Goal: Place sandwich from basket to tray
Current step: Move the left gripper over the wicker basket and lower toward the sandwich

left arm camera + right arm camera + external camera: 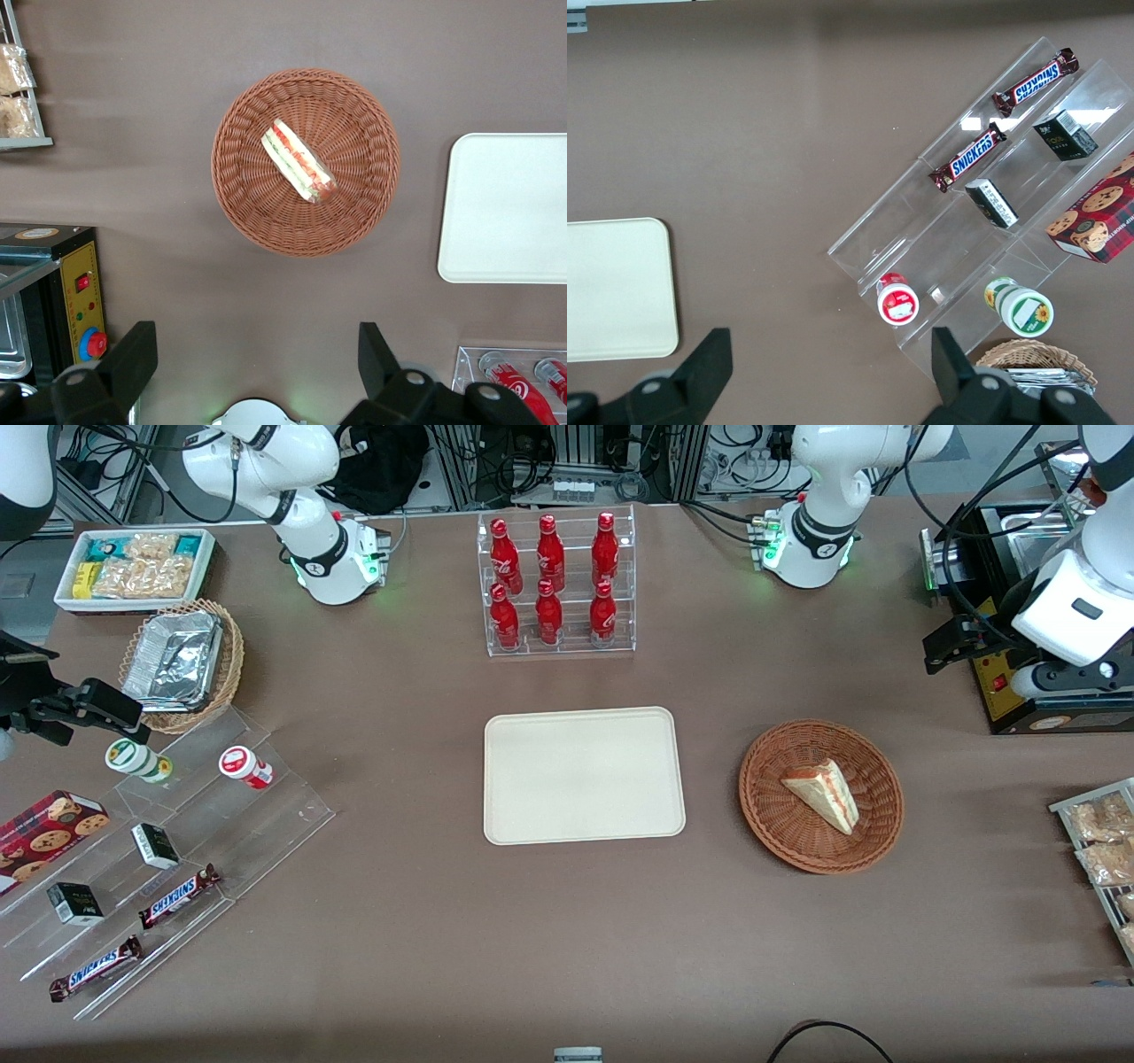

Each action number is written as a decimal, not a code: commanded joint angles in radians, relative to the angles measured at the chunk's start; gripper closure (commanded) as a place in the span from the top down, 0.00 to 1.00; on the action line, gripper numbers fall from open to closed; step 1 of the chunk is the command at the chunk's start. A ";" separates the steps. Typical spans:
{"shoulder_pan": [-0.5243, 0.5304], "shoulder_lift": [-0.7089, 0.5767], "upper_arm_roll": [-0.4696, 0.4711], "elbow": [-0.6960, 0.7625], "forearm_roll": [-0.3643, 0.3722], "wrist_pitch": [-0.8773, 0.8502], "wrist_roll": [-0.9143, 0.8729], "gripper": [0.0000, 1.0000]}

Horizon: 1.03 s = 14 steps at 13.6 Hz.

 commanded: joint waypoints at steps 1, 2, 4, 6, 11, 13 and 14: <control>-0.010 0.012 0.020 0.026 0.001 -0.003 0.003 1.00; -0.009 0.015 0.018 0.026 0.001 -0.003 0.002 1.00; -0.009 0.044 0.018 0.017 0.005 0.001 -0.003 1.00; -0.009 0.084 0.018 -0.017 0.016 0.045 -0.014 1.00; -0.012 0.069 -0.002 -0.322 0.018 0.421 -0.208 1.00; -0.012 0.050 -0.020 -0.452 0.016 0.608 -0.404 1.00; -0.012 0.052 -0.038 -0.518 0.018 0.694 -0.563 1.00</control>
